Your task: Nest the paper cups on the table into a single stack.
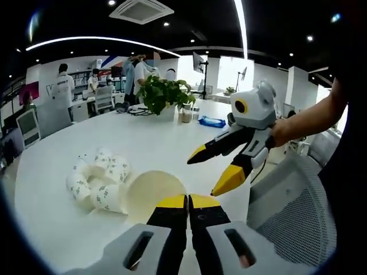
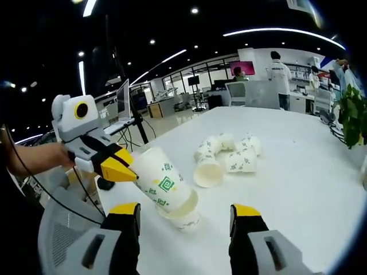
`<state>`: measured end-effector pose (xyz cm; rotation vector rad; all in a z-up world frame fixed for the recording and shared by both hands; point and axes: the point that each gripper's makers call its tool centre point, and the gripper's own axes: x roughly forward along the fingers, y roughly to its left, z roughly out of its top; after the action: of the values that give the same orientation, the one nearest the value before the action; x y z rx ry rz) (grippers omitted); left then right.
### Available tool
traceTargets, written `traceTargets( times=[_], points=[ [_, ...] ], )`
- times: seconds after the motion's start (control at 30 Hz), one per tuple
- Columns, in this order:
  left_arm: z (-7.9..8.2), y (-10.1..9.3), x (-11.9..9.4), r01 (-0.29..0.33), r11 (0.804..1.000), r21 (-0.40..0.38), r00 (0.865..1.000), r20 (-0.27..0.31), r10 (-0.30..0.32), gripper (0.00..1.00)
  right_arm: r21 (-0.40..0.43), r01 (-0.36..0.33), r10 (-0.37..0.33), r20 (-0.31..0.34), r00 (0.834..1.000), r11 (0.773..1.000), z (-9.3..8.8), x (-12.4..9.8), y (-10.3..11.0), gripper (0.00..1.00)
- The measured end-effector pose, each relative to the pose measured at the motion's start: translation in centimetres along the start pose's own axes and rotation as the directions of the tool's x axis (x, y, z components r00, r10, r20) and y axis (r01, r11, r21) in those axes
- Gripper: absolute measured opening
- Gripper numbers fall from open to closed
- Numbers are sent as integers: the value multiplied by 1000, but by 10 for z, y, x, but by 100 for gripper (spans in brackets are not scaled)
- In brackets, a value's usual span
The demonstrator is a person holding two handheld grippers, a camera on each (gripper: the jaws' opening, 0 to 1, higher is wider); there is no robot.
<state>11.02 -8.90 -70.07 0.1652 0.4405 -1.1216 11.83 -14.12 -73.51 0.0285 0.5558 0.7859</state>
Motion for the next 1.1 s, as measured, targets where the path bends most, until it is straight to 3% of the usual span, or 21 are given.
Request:
traceTargets(
  times=[1.1],
  points=[
    [-20,-2,17,21,997,80,993,-114,-11,0,21,1,0,-30,1000,1000,-12,-1,3,61]
  ],
)
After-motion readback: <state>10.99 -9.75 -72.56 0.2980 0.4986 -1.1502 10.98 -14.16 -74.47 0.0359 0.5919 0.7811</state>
